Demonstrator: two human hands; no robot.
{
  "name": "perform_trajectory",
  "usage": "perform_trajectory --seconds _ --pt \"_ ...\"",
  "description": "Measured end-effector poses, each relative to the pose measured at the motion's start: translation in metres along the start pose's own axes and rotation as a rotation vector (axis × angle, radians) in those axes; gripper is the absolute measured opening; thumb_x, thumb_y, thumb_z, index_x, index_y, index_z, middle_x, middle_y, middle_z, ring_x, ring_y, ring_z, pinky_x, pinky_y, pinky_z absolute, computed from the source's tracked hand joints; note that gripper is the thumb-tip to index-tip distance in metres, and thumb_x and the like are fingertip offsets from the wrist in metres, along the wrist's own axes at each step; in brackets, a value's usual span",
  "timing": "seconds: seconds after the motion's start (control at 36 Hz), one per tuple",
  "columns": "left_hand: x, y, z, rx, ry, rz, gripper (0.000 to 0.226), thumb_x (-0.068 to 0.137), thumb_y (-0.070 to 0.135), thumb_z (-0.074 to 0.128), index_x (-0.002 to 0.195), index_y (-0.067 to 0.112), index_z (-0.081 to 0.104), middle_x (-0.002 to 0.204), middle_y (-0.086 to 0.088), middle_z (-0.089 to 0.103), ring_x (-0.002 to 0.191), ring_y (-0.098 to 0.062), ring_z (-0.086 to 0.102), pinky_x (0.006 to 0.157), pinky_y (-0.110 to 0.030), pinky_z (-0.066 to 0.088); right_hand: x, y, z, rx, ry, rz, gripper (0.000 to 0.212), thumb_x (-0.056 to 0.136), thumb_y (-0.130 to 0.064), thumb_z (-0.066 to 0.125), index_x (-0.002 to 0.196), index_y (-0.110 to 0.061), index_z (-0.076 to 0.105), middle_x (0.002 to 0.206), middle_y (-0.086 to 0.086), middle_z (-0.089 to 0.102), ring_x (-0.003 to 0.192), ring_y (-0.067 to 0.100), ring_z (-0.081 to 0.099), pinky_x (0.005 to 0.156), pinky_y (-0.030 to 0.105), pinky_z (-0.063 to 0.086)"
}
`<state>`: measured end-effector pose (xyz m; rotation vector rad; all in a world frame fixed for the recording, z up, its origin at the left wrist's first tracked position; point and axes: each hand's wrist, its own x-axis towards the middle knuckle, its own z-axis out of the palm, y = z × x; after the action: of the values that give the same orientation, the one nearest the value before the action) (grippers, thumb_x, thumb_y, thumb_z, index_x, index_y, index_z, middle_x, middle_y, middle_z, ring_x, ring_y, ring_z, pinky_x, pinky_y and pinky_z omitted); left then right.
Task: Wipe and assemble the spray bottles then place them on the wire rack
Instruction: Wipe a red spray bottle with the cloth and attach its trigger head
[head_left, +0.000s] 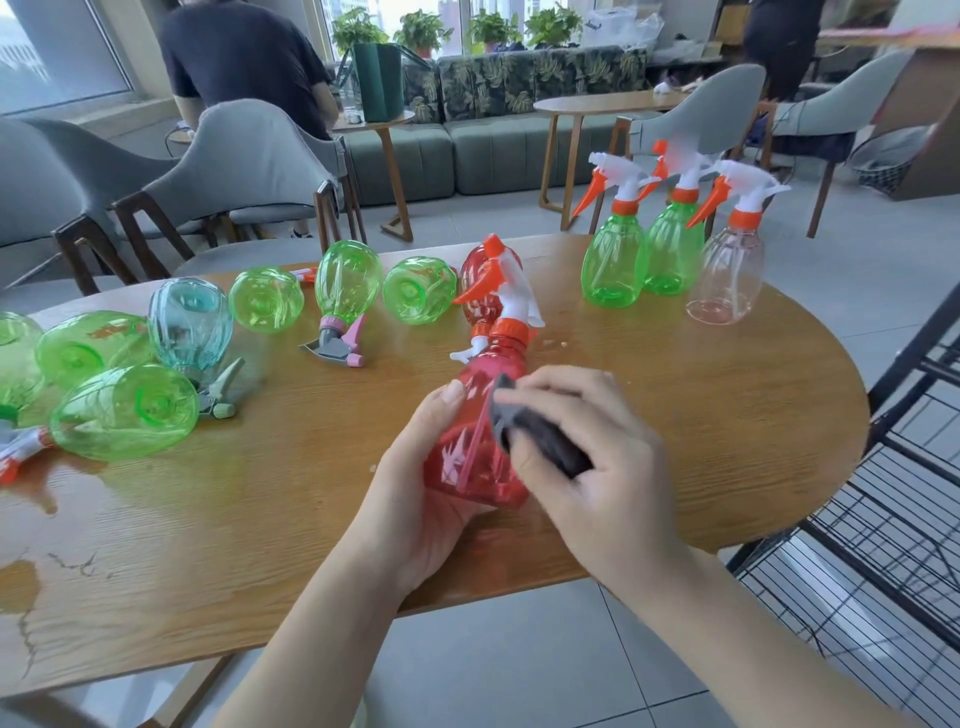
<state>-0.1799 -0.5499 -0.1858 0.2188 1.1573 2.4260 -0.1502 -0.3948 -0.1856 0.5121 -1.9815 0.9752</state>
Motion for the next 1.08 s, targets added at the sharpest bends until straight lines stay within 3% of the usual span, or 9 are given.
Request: perform_trajectory --seconds 0.11,0.28,0.56,0.64,0.75,0.81,0.92,1.0,1.08 --pt "-0.003 0.004 0.0 -0.088 -0.039 -0.07 0.047 0.102 0.048 0.053 0.113 0.005 0.068 0.101 -0.013 0.065 0.094 -0.025 0.066 0.085 -0.033 0.058 -0.013 -0.008 0.007 -0.021 -0.1 -0.216 0.016 0.097 -0.011 0.07 0.108 -0.005 0.079 0.109 0.009 0.07 0.099 0.027 0.061 0.095 0.034 0.051" --pt "0.0 0.004 -0.003 -0.174 -0.081 -0.149 0.058 0.099 0.05 0.061 0.132 0.003 0.054 0.111 -0.015 0.055 0.111 -0.03 0.055 0.083 -0.031 0.058 -0.011 -0.002 0.008 -0.122 -0.172 -0.367 0.019 0.097 -0.012 0.073 0.114 -0.007 0.078 0.115 0.007 0.072 0.097 0.029 0.06 0.091 0.04 0.053" --pt "0.001 0.0 0.002 -0.004 -0.027 -0.005 0.044 0.088 0.039 0.065 0.12 0.011 0.075 0.116 -0.016 0.073 0.102 -0.027 0.072 0.085 -0.04 0.062 0.013 0.017 -0.003 0.009 0.023 0.18 0.025 0.101 -0.017 0.06 0.122 -0.013 0.073 0.12 -0.004 0.063 0.119 0.008 0.058 0.103 0.027 0.047" --pt "0.0 0.0 0.0 -0.01 -0.025 -0.002 0.047 0.089 0.041 0.064 0.123 0.01 0.074 0.118 -0.017 0.072 0.104 -0.027 0.072 0.089 -0.04 0.06 0.008 0.011 0.0 0.005 0.035 0.152 0.024 0.1 -0.014 0.061 0.121 -0.01 0.073 0.119 -0.001 0.063 0.118 0.006 0.058 0.101 0.021 0.046" --pt "0.001 0.001 -0.003 -0.001 -0.035 -0.022 0.057 0.094 0.044 0.063 0.136 0.005 0.064 0.128 -0.022 0.066 0.115 -0.031 0.066 0.1 -0.046 0.054 0.001 0.005 0.004 -0.015 0.013 -0.025 0.023 0.099 -0.015 0.062 0.114 -0.006 0.076 0.116 0.006 0.066 0.108 0.023 0.063 0.094 0.039 0.053" --pt "0.001 0.0 -0.003 -0.002 -0.053 -0.033 0.051 0.095 0.042 0.063 0.131 0.006 0.068 0.125 -0.02 0.068 0.113 -0.03 0.068 0.1 -0.045 0.054 0.003 0.006 0.003 -0.029 0.002 -0.073 0.024 0.101 -0.018 0.06 0.112 -0.005 0.077 0.114 0.007 0.068 0.106 0.024 0.063 0.094 0.039 0.052" --pt "0.004 -0.002 -0.002 0.044 -0.061 -0.027 0.056 0.09 0.038 0.069 0.135 0.004 0.064 0.13 -0.022 0.066 0.114 -0.032 0.067 0.103 -0.05 0.052 0.013 0.015 -0.004 -0.034 -0.003 0.075 0.026 0.1 -0.02 0.058 0.116 -0.009 0.076 0.117 0.0 0.067 0.113 0.019 0.061 0.101 0.027 0.047" --pt "0.004 -0.003 -0.001 0.043 -0.033 -0.048 0.061 0.085 0.038 0.073 0.135 0.005 0.064 0.129 -0.022 0.068 0.112 -0.033 0.07 0.098 -0.048 0.056 0.014 0.016 -0.005 0.013 0.006 0.215 0.025 0.1 -0.02 0.06 0.118 -0.014 0.075 0.119 -0.004 0.066 0.119 0.012 0.061 0.103 0.03 0.049" --pt "0.003 -0.003 -0.002 0.036 -0.019 -0.041 0.058 0.092 0.039 0.068 0.138 0.004 0.062 0.129 -0.022 0.067 0.113 -0.032 0.069 0.096 -0.048 0.057 0.008 0.008 -0.003 0.001 0.002 0.143 0.024 0.098 -0.019 0.061 0.115 -0.012 0.077 0.116 -0.004 0.067 0.114 0.014 0.062 0.098 0.028 0.05"
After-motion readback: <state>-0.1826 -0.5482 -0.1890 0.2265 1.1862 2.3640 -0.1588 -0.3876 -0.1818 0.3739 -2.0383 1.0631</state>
